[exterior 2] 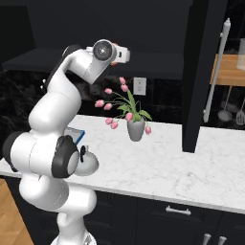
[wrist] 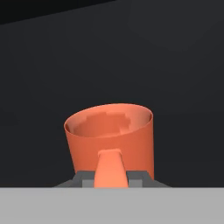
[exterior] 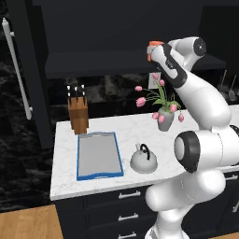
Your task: Pick the kettle from the counter and place it on the tray. Then pick the mug from the cabinet and place it on the tray. Then close the cabinet doors.
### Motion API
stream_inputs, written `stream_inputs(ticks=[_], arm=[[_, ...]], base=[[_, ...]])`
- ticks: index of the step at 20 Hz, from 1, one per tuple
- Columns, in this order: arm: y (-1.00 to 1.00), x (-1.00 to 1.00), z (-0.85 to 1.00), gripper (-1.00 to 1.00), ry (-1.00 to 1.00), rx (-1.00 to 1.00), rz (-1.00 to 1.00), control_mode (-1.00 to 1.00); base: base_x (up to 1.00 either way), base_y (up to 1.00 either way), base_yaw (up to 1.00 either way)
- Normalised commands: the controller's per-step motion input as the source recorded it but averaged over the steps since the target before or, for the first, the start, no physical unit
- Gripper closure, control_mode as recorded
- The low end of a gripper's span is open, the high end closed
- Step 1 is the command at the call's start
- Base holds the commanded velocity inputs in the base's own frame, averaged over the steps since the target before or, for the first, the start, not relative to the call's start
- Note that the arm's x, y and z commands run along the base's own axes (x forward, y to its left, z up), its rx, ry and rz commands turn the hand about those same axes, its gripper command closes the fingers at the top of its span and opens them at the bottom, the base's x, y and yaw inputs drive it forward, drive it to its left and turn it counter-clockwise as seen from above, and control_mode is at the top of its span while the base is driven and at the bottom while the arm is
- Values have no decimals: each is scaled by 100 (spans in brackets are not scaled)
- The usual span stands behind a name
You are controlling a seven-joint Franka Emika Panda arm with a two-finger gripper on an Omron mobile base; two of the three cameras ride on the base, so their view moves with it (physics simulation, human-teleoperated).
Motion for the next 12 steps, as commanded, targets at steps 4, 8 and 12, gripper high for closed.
stream_inputs(ticks=[4,8,12], arm=[[0,-10,-2,100,0,1,0,-100],[0,-27,-9,100,0,8,0,-100],[0,-90,-18,100,-3,9,0,-100]], base=[[0,0,0],[0,0,0],[0,0,0]])
